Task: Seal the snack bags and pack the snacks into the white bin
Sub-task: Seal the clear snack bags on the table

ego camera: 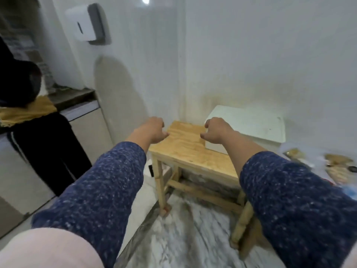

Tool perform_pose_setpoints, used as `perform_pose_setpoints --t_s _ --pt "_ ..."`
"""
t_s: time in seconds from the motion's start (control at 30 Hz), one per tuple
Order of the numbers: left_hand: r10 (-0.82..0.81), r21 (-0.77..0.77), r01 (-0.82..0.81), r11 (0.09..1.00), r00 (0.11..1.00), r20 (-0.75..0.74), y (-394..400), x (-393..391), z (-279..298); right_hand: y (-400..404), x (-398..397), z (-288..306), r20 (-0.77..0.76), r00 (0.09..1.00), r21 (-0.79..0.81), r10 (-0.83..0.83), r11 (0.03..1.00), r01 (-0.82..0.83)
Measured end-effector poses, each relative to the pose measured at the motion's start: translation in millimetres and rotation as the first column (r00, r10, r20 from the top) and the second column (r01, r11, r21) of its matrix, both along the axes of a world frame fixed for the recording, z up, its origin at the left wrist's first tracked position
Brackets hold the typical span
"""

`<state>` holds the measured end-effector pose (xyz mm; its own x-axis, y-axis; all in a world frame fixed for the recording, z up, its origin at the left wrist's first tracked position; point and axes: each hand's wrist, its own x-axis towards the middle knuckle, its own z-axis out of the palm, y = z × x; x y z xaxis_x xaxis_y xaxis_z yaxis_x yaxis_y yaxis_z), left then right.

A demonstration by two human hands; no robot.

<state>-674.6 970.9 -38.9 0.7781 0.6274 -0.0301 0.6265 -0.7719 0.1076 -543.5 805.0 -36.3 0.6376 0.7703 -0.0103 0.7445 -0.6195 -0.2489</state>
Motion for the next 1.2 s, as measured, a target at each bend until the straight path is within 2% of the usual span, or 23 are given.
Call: perform_pose_setpoints --t_s 0.13,0.3,0.5,0.63,0.9,1.0,1.2 --pt "-0.18 0.003 0.18 0.984 0.983 0.039 -61 104 1 -75 75 -2 0.001 0.988 -0.003 -0.157 0.988 0.157" --pt "-0.392 -0.041 0.397 0.917 0.915 0.094 -151 228 -11 -175 164 -7 0.021 0.937 -0.023 -0.35 0.936 0.35" --pt "-0.534 -0.113 0.545 0.831 0.838 0.114 -248 340 -34 -267 244 -24 -0.001 0.878 -0.071 -0.478 0.876 0.477" --pt "-0.626 -0.148 0.628 0.764 0.777 0.064 -301 396 -61 -322 278 -51 -0.047 0.812 -0.115 -0.581 0.811 0.574" --pt "-0.769 -0.248 0.736 0.63 0.637 -0.063 -378 505 -134 -401 346 -125 -0.158 0.656 -0.195 -0.738 0.675 0.712" --pt "-0.815 -0.295 0.766 0.572 0.573 -0.091 -403 551 -158 -419 379 -150 -0.225 0.572 -0.194 -0.789 0.612 0.767" --pt "-0.838 -0.432 0.737 0.52 0.539 -0.09 -436 634 -201 -435 441 -195 -0.392 0.418 -0.172 -0.819 0.512 0.842"
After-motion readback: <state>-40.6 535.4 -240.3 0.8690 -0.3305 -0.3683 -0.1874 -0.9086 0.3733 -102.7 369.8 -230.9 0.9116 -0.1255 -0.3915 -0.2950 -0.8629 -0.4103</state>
